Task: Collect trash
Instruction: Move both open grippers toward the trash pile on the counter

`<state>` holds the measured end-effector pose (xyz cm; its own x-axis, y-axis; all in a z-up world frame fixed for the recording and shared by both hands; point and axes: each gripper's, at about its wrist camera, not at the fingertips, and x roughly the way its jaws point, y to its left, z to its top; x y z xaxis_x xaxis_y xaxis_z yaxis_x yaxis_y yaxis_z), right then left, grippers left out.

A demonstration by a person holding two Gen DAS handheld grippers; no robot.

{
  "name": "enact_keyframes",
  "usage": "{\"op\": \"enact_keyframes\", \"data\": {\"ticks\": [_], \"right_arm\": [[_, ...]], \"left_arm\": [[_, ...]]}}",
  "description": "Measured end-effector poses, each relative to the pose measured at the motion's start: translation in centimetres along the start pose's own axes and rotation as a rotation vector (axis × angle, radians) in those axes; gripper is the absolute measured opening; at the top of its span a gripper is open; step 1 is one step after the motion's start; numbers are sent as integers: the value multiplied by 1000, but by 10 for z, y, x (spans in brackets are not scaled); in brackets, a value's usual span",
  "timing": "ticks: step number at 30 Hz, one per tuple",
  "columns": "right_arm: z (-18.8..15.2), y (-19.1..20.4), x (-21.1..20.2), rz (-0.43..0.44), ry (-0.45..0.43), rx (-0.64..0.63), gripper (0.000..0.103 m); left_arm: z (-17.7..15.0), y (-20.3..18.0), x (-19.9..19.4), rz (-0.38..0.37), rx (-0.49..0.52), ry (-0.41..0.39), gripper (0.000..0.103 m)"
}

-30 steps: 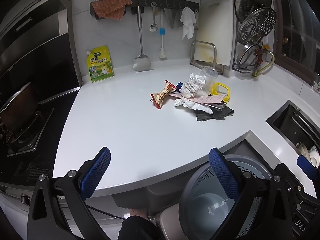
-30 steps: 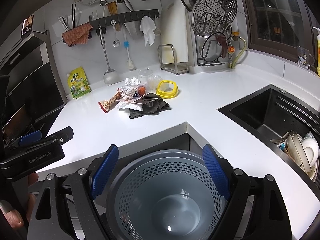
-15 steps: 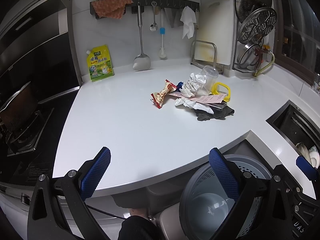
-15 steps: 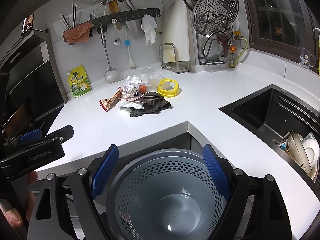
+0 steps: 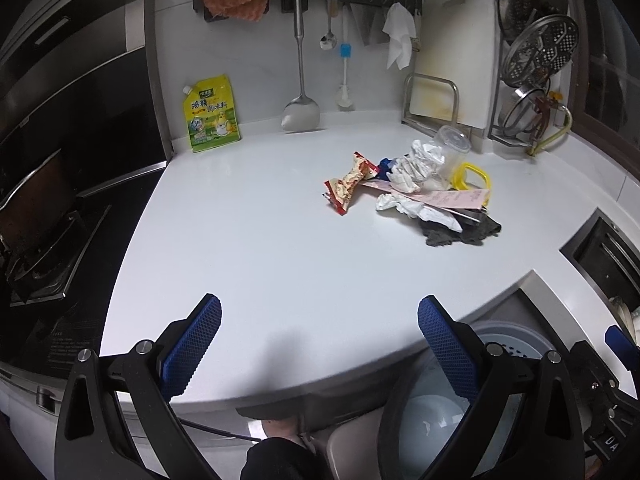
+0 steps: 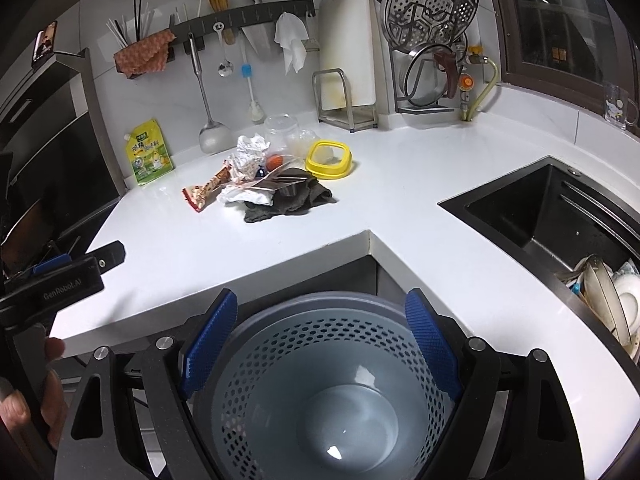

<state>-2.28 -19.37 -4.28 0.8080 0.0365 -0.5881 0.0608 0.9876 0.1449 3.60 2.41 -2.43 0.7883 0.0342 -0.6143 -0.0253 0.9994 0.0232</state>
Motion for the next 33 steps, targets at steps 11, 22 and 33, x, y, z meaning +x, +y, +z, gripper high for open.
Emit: {"op": "enact_keyframes", "data": {"ticks": [11, 22, 33], "right_arm": [[57, -14, 53, 19, 13, 10, 82], [120, -23, 129, 13, 53, -20, 82], [152, -29, 203, 55, 143, -1, 82]], "left_arm": [[52, 13, 61, 5, -27, -2, 97], [99, 4, 117, -11, -1, -6, 97], [114, -6, 152, -31, 9, 21, 97]]}}
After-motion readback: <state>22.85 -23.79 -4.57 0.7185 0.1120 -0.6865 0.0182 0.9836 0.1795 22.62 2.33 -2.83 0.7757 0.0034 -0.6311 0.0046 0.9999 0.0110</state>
